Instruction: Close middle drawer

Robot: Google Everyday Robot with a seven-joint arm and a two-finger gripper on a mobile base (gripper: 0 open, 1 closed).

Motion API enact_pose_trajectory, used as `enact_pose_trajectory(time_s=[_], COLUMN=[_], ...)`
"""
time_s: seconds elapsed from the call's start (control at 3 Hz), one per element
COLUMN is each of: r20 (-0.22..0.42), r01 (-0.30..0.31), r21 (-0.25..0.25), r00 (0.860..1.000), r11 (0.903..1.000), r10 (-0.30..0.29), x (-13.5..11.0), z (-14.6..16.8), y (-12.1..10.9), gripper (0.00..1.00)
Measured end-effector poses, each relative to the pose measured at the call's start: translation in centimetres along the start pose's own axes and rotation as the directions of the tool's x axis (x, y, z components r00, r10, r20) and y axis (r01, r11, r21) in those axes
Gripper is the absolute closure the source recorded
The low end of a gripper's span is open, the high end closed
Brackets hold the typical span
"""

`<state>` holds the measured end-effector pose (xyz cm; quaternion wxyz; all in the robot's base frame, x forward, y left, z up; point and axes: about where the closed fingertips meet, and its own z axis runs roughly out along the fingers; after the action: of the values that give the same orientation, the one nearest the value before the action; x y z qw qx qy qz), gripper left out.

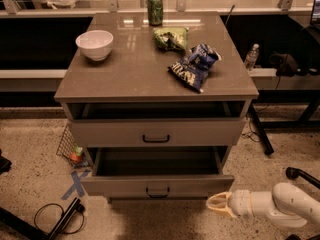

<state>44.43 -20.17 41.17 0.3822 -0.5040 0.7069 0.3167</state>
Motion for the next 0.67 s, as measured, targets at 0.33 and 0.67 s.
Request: enact_pose_trajectory(time_s=[0.33, 0.67], r20=[0.012, 0.016], r01=[0.008, 0.016], r21=[-0.003, -0.006], r00=[1.000, 1.000], r11=[1.0000, 0.9998], r10=[-0.008, -0.016], x=[-0.2, -0.7], z=[0.6, 1.2], y=[-4.9, -10.0], gripper=[1.00, 1.00])
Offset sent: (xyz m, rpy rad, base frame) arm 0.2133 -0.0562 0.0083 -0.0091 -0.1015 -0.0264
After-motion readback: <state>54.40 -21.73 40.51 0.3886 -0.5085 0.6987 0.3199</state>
